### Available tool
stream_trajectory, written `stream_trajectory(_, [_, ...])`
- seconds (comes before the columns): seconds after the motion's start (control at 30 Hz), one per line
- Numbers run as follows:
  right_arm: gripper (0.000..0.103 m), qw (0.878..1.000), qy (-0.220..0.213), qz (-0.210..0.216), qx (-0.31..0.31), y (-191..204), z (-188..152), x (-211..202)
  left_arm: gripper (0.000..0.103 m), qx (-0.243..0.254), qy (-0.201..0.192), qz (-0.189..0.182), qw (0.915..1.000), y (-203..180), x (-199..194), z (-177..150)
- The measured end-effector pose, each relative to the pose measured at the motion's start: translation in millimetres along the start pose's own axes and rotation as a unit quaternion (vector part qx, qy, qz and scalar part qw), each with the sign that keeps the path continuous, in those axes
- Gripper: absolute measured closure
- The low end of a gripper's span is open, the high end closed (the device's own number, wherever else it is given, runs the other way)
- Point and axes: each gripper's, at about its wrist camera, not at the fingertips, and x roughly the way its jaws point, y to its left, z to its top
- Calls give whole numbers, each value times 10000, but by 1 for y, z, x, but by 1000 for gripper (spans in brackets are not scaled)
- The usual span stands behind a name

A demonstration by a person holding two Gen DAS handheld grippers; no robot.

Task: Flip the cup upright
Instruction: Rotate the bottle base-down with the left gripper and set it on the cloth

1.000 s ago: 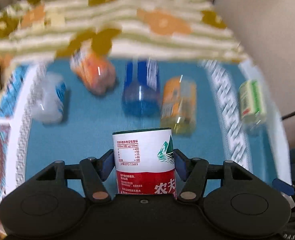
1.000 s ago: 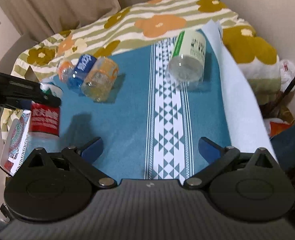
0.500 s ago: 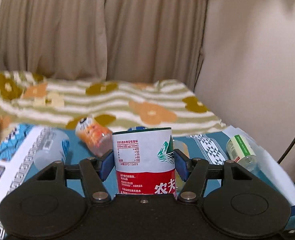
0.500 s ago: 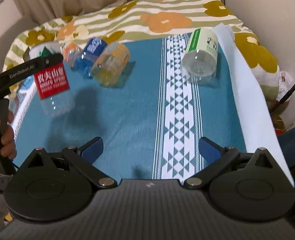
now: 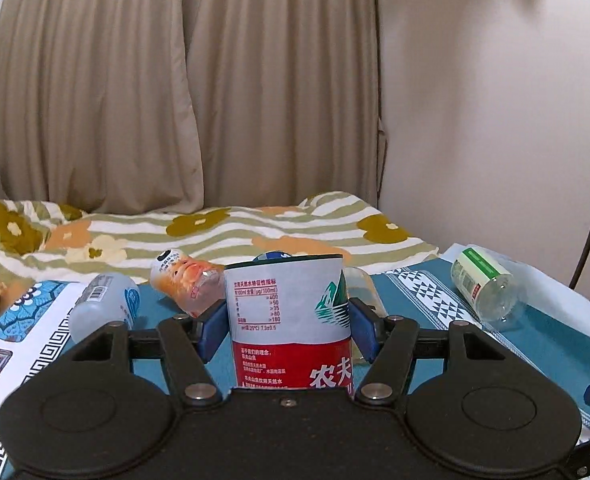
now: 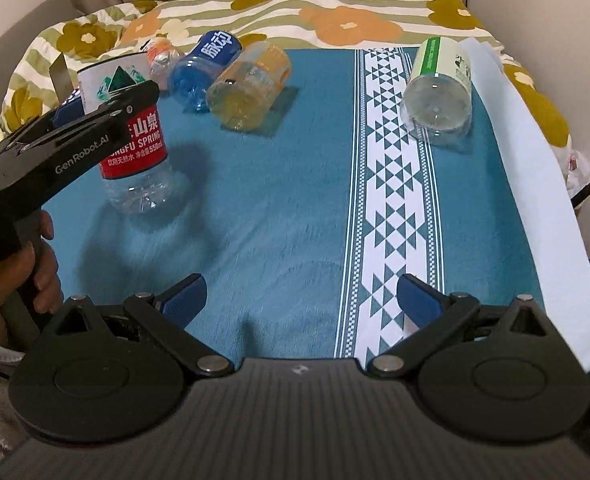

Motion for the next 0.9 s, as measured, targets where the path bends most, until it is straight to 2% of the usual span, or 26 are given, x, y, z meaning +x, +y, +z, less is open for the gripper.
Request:
stream_trajectory(0.13, [0,10000,8,0,-14,4,-3,-1,35,31,114,-7,9999,-2,-6,2])
stream_trajectory(0.27, [0,10000,-28,25,3,6,-4,-4,36,-84,618,-10,9981,-3,-8,6])
stream_trajectory(0.43, [0,9999,-142,55,30,8,-4,-10,36,-281,939,-21,9952,0,-15,7])
stream_trajectory(0.73, [0,9998,-198,63,48,10,-9,-15,36,-324,1151,13,9928,2,-14,9])
stream_trajectory(0.8, [0,9997,-218,63,68,10,-10,-16,25,-277,1149,-9,9930,1,-15,10])
stream_trajectory(0.87, [0,9996,-249,59,88,10,-11,-19,5,-199,1084,-24,9939,-1,-16,13])
stream_trajectory(0.9, [0,9996,-273,54,98,10,-11,-20,4,-149,1028,-40,9946,-2,-18,15])
